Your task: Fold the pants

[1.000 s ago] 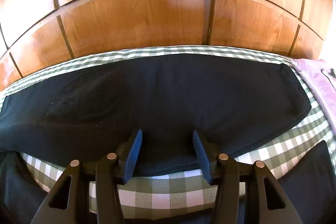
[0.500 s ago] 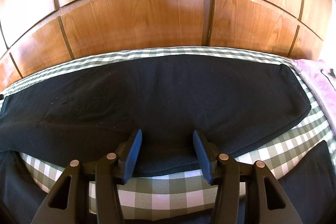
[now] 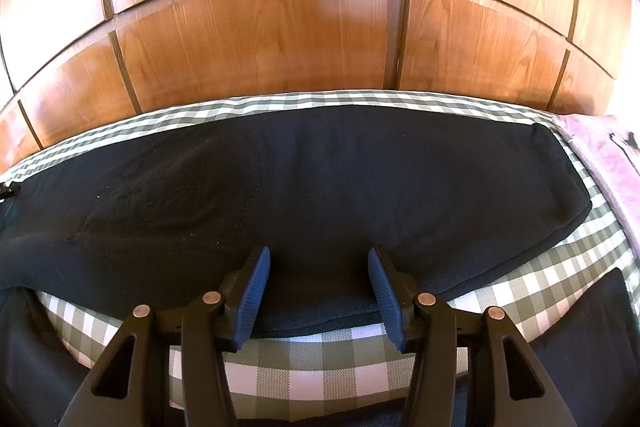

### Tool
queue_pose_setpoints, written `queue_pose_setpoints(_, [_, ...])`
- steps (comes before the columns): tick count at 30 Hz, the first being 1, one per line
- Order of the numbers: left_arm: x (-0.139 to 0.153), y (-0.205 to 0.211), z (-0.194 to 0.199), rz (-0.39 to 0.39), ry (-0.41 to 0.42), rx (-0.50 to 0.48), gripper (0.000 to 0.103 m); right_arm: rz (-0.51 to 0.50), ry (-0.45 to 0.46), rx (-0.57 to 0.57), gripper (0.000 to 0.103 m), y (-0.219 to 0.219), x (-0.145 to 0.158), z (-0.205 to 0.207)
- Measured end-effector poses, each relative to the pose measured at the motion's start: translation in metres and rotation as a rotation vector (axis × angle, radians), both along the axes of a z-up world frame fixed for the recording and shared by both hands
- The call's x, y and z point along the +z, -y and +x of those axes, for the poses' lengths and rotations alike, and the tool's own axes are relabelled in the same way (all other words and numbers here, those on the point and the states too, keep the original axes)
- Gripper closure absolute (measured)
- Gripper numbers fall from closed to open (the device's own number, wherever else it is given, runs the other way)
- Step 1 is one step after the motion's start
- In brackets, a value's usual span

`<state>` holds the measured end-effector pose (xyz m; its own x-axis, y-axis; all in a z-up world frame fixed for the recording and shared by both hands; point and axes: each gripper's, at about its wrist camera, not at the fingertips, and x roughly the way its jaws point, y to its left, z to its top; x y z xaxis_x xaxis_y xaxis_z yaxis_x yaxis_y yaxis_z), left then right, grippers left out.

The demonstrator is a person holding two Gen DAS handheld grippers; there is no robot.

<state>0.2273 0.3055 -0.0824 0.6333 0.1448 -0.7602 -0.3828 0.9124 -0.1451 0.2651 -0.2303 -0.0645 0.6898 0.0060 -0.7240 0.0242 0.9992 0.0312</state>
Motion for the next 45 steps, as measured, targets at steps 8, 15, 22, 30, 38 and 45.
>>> queue_pose_setpoints(8, [0.018,0.014,-0.020,0.015,0.082,-0.015,0.087,-0.009,0.008,-0.002,0.051,-0.001,0.000,0.000])
queue_pose_setpoints(15, [0.054,0.012,-0.078,-0.159,0.262,0.037,0.089,-0.016,0.009,-0.002,0.051,-0.001,0.000,0.000])
queue_pose_setpoints(22, [0.080,0.031,-0.162,-0.229,0.413,-0.012,0.089,-0.025,0.008,-0.006,0.049,-0.001,0.000,0.000])
queue_pose_setpoints(30, [0.059,0.060,-0.247,-0.315,0.428,-0.009,0.089,-0.048,0.007,-0.036,0.039,0.000,0.002,-0.001])
queue_pose_setpoints(38, [0.015,0.064,-0.281,-0.419,0.352,0.042,0.089,0.019,0.063,-0.047,0.030,-0.012,0.031,-0.031])
queue_pose_setpoints(45, [-0.001,0.066,-0.285,-0.441,0.371,0.025,0.089,0.324,0.040,0.117,0.030,-0.057,0.062,-0.034])
